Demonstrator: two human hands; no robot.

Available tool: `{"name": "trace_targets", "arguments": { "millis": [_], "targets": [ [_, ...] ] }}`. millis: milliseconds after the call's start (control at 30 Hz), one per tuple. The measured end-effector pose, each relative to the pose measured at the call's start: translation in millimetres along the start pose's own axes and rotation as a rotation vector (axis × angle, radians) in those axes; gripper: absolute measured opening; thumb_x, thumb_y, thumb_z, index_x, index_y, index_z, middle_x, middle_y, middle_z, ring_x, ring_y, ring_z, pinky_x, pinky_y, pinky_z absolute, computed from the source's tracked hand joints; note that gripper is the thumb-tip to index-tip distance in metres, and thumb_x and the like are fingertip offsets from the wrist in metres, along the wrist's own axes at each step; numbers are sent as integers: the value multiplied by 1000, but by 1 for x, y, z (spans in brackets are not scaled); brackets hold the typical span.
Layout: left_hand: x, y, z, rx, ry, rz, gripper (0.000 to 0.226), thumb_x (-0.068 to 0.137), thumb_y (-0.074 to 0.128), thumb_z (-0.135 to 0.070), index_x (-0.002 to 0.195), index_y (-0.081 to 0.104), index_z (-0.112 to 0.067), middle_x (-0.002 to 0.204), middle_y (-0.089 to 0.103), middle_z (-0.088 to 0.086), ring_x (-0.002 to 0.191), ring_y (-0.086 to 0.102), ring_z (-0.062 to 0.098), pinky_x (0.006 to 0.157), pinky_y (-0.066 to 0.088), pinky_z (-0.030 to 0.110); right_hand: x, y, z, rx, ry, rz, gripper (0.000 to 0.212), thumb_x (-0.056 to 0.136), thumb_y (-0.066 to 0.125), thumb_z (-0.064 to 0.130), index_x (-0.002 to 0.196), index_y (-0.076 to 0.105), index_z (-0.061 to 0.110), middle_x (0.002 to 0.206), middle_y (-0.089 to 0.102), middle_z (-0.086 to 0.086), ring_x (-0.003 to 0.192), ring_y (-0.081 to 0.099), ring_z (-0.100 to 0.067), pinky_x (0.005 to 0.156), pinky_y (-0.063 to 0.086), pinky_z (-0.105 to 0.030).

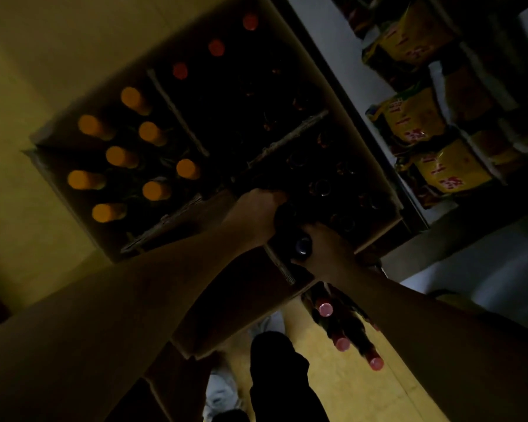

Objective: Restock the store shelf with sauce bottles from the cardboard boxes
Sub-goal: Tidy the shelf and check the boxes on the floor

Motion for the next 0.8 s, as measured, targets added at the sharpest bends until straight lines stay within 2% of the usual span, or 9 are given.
{"name": "trace_targets", "arguments": {
  "millis": [133,233,300,367,433,533,633,733,800],
  "targets": [
    [10,6,-4,106,-6,-25,43,100,61,-18,142,57,-21,124,68,9,114,65,31,85,52,37,-2,2,1,5,5,-121,64,81,83,48,139,61,29,141,58,-2,131,53,-27,99,46,-37],
    [13,8,-6,157,-64,-57,44,100,64,-32,144,55,-30,123,68,5,112,65,30,78,50,36,-7,3,1,-60,3,-193,56,84,76,58,129,67,27,135,60,0,124,56,-25,84,41,-31],
    [15,10,-6,133,-94,-79,41,100,63,-38,140,57,-35,119,69,2,111,66,28,75,49,35,-8,2,1,-24,-7,-224,53,86,73,60,124,69,23,134,61,0,123,57,-24,79,35,-30],
    [13,10,-5,94,-121,-110,37,100,62,-41,136,60,-36,120,68,-1,113,64,25,74,45,32,-9,0,2,37,-48,-265,50,86,74,58,119,71,20,132,63,1,122,57,-25,80,36,-30],
    [12,11,-5,39,-156,-121,34,99,62,-42,132,63,-35,121,69,-1,115,63,25,76,45,33,-14,0,4,139,-101,-321,44,84,78,52,112,73,18,123,69,-1,117,61,-28,85,46,-34],
    [7,10,-8,-204,-194,-126,36,94,72,-44,125,66,-27,118,70,1,110,64,24,85,52,36,-30,-3,7,341,-105,-434,35,85,82,40,107,75,14,111,73,-4,110,64,-27,91,53,-40],
    [-10,2,-13,-541,-244,-170,38,90,79,-34,125,68,-21,120,70,1,112,63,19,93,52,34,-56,-12,13,516,-58,-507,24,89,80,26,108,74,12,106,72,2,106,63,-14,93,48,-29],
    [-34,-13,-22,-641,-242,-215,34,93,77,-31,123,68,-18,122,70,4,118,62,22,99,51,35,-88,-22,24,710,-1,-625,14,92,76,21,103,70,14,97,66,16,92,61,6,84,46,-12],
    [-52,-30,-33,-730,-248,-242,27,96,74,-31,117,67,-17,115,70,4,109,63,23,93,51,36,-110,-35,38,816,19,-742,11,94,74,18,101,65,14,95,64,17,89,60,16,77,45,-4]
  ]
}}
Point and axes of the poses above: each hand's wrist, its own x-axis towards the middle knuckle, its own y-axis out of the palm, z = x × y, the point moved 6 cm from there along x, towards the middle knuckle
